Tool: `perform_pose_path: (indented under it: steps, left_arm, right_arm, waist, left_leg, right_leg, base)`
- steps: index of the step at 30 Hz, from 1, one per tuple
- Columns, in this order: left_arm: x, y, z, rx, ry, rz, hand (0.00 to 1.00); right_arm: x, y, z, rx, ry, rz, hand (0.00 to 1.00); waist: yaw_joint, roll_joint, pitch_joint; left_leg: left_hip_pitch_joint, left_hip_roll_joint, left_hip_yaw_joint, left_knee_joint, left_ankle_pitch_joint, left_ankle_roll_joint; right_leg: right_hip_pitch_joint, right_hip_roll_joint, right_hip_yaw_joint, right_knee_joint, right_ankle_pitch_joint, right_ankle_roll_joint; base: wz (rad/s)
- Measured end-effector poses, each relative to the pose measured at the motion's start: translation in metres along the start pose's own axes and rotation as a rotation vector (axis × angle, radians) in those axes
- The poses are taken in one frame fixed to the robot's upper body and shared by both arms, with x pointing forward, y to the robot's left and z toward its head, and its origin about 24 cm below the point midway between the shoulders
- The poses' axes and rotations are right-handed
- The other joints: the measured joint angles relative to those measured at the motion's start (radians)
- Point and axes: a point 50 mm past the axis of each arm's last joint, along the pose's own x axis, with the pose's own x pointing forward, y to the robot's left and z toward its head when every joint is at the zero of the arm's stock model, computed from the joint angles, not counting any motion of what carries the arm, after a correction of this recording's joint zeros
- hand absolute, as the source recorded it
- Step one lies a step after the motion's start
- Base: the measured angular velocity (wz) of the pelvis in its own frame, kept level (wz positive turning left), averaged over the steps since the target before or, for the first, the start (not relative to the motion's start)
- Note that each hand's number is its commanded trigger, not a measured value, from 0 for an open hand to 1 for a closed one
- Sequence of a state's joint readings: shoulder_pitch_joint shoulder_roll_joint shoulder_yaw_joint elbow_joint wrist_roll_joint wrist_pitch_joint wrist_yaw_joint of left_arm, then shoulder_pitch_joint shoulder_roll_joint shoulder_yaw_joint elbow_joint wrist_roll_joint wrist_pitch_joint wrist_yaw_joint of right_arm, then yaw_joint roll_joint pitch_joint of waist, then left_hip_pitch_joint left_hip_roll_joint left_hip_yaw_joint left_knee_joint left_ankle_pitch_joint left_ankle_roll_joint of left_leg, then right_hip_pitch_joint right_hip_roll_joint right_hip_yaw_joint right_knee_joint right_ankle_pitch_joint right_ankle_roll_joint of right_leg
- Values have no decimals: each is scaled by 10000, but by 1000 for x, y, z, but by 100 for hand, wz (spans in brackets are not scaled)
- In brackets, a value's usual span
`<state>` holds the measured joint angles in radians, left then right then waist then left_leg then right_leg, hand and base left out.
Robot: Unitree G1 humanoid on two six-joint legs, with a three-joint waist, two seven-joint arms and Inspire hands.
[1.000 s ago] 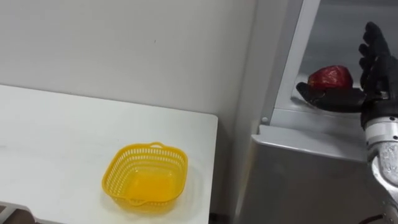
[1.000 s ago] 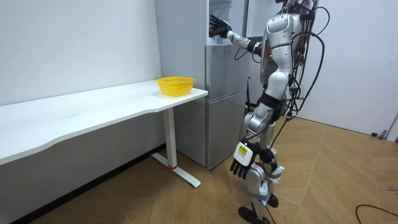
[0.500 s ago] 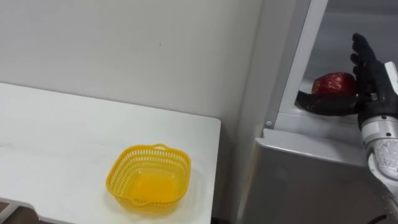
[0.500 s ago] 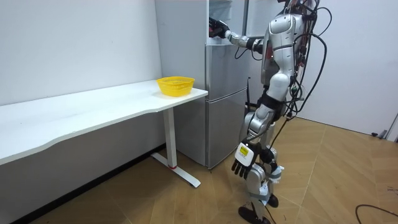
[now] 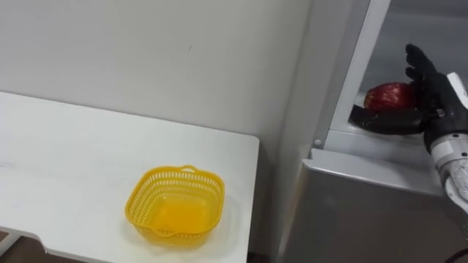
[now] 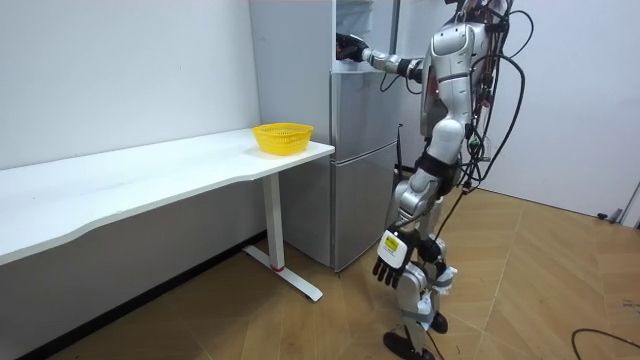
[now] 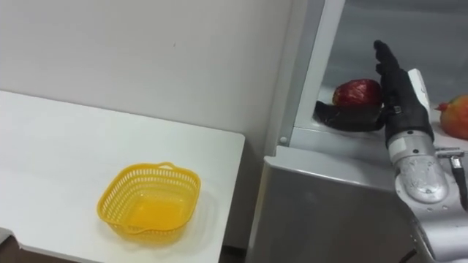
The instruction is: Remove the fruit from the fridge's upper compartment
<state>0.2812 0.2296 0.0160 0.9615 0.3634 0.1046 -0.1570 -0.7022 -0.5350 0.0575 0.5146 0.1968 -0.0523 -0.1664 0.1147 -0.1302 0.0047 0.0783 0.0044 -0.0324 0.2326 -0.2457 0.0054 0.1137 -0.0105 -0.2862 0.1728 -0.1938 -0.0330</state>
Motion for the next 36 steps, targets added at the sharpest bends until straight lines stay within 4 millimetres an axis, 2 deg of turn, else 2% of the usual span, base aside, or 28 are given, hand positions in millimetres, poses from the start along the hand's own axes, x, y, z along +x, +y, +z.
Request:
perform_pose_path:
  steps: [4,5,8,11,17,25,29,33,36]
  left_arm:
    - [0,1,1,21,-24,-8,0]
    - [0,2,1,26,-23,13,0]
    - [0,3,1,33,-3,38,0]
    - [0,3,-1,-4,194,52,0]
    - [0,3,-3,-34,477,41,0]
    - [0,4,-3,-38,515,154,0]
    - [1,10,4,-98,369,369,0]
    - [1,11,5,-43,337,395,0]
    - [1,10,4,-19,271,398,0]
  right_arm:
    - [5,-2,-6,212,374,303,100]
    - [5,-3,-11,314,576,376,100]
    - [6,-5,-18,285,974,484,100]
    - [9,-7,-24,293,1341,625,100]
    - [13,-12,-27,379,1728,470,100]
    - [14,-13,-26,431,1693,556,100]
    - [15,-12,-23,693,1696,522,100]
    - [13,-5,-8,1068,1052,880,100]
    - [1,3,4,1000,262,1019,100]
  waist:
    - [25,-35,-8]
    - [28,-19,16]
    - [60,-76,-12]
    - [79,-33,18]
    - [72,0,23]
    - [115,25,0]
    - [130,4,-12]
    - [58,43,14]
    - [28,125,-12]
  left_leg:
    - [143,0,-19,-10,0,0]
    - [212,1,-21,-22,0,0]
    - [302,2,-13,-21,0,0]
    - [370,-2,-15,-46,-1,1]
    - [387,7,-53,-124,0,-4]
    - [537,4,-6,-98,11,-2]
    - [530,2,-6,-101,12,-1]
    - [424,16,95,-114,12,-1]
    - [314,26,181,-106,13,-1]
  right_leg:
    - [126,-2,6,-11,0,0]
    - [201,-1,11,-23,0,0]
    - [292,-2,20,-26,0,0]
    - [366,-7,13,-7,0,1]
    - [431,-4,-134,10,1,0]
    - [501,-6,-118,-19,0,1]
    - [477,-9,-95,-16,0,2]
    - [357,-5,-31,-13,-1,3]
    - [201,17,118,0,1,1]
  base:
    - [-1]
    - [0]
    - [0]
    - [0]
    - [4]
    - [-2]
    - [-1]
    - [-5]
    - [-9]
